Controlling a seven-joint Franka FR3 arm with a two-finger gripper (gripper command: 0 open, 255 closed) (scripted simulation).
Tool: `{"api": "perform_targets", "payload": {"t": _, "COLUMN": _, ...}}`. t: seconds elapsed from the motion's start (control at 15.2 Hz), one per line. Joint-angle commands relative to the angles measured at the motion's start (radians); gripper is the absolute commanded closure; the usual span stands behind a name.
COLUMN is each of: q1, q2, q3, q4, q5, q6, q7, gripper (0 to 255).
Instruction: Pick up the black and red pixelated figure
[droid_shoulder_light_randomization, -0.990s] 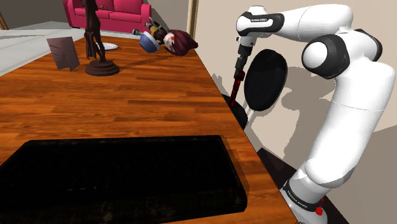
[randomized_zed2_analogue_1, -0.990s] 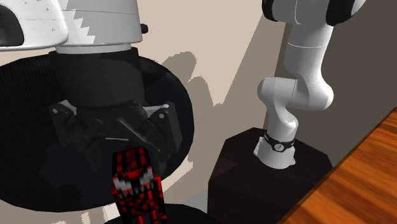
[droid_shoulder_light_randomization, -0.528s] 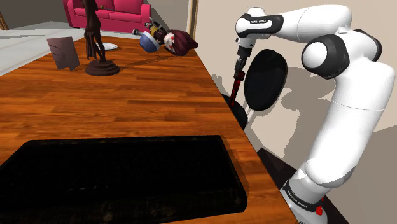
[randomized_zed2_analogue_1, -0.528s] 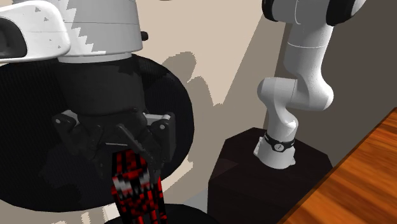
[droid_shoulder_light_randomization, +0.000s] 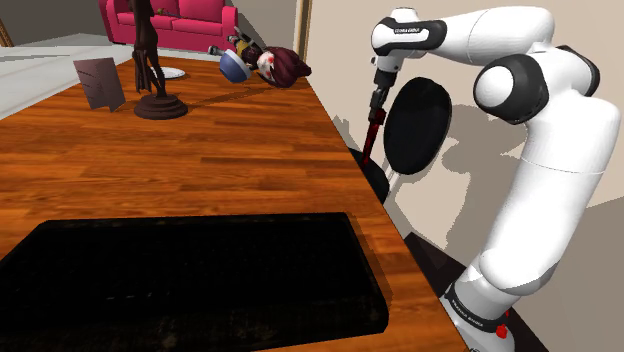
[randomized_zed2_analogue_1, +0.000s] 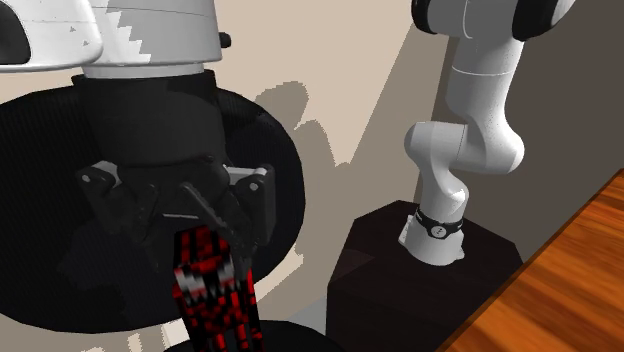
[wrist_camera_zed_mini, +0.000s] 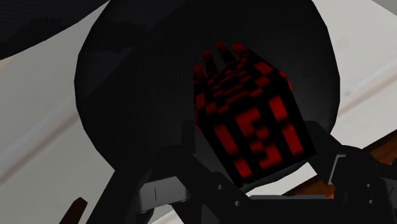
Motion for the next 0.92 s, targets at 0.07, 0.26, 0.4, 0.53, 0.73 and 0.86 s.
{"api": "perform_targets", "payload": {"t": 0.07, "q1": -0.003, "q2": 0.005, "q3": -0.001, "q4": 0.045, "q5": 0.002, "q6": -0.040, "q7": 0.000, "gripper": 255}}
{"api": "perform_targets", "payload": {"t": 0.26, "q1": -0.007, "q2": 0.012, "q3": -0.002, "q4": 0.095, "q5": 0.004, "q6": -0.084, "q7": -0.001, "gripper": 255}}
{"api": "perform_targets", "payload": {"t": 0.4, "q1": -0.010, "q2": 0.019, "q3": -0.003, "q4": 0.131, "q5": 0.006, "q6": -0.114, "q7": -0.001, "gripper": 255}}
{"api": "perform_targets", "payload": {"t": 0.53, "q1": -0.014, "q2": 0.027, "q3": -0.003, "q4": 0.169, "q5": 0.010, "q6": -0.144, "q7": -0.002, "gripper": 255}}
{"api": "perform_targets", "payload": {"t": 0.73, "q1": -0.021, "q2": 0.042, "q3": -0.005, "q4": 0.231, "q5": 0.015, "q6": -0.192, "q7": -0.004, "gripper": 255}}
{"api": "perform_targets", "payload": {"t": 0.86, "q1": -0.021, "q2": 0.043, "q3": -0.005, "q4": 0.234, "q5": 0.016, "q6": -0.194, "q7": -0.004, "gripper": 255}}
